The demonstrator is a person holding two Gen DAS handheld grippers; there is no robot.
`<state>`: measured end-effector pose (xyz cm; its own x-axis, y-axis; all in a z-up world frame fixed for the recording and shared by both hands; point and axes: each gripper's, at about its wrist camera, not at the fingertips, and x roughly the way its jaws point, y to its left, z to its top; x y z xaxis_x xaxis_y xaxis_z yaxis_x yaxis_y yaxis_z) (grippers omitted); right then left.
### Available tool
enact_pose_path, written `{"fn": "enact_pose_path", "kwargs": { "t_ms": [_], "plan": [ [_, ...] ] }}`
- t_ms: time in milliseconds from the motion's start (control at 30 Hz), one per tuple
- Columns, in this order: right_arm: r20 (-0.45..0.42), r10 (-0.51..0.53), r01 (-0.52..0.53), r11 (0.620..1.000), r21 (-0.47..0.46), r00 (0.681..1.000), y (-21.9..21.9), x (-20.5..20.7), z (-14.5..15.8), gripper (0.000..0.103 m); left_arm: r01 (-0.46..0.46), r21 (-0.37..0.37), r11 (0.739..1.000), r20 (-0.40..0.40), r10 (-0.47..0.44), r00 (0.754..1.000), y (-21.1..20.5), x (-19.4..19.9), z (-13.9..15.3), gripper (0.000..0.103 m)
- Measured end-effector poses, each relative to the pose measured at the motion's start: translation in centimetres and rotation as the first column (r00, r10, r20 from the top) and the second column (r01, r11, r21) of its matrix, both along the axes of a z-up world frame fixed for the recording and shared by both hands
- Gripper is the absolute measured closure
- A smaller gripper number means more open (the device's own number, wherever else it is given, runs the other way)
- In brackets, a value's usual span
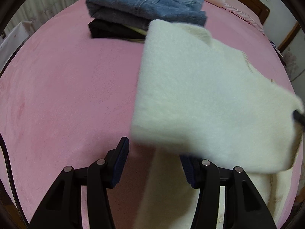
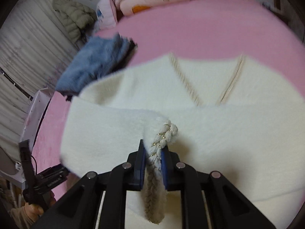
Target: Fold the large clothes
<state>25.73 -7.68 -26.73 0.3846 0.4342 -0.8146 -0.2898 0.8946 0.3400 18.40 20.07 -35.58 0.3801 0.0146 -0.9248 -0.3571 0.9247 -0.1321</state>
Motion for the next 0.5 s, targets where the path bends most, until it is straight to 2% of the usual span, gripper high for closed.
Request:
{"fn": "enact_pose_path", "kwargs": {
  "t_ms": [133, 233, 333, 433, 500],
  "plan": [
    [0.179, -0.097, 0.110, 0.992, -0.068, 0.979, -4.0, -1.0, 6.3, 0.089, 0.069, -0.003, 0.998, 0.040, -0.069, 0.997, -2.3, 1.2, 1.2, 0.051],
    [0.222, -0.165, 0.204, 0.965, -0.164, 0.961, -7.0, -0.4, 7.0, 0.089, 0.143, 0.018, 0.990, 0.038, -0.143, 0.989, -4.8, 2.6, 1.2, 0.051],
    [0.113, -0.252, 0.274, 0.926, -0.261, 0.961, -9.5, 1.3, 3.6, 0.089, 0.197, 0.047, 0.979, 0.004, -0.197, 0.980, -6.7, 3.5, 0.4, 0.051],
    [-0.020, -0.291, 0.270, 0.908, -0.319, 0.956, -10.7, 2.3, -1.4, 0.089, 0.205, 0.069, 0.976, -0.019, -0.204, 0.979, -7.2, 3.8, -0.1, 0.051],
    [-0.027, -0.300, 0.270, 0.890, -0.367, 0.954, -10.7, 2.3, -3.6, 0.088, 0.190, 0.065, 0.980, -0.027, -0.188, 0.982, -6.8, 3.7, -0.2, 0.051]
  ]
}}
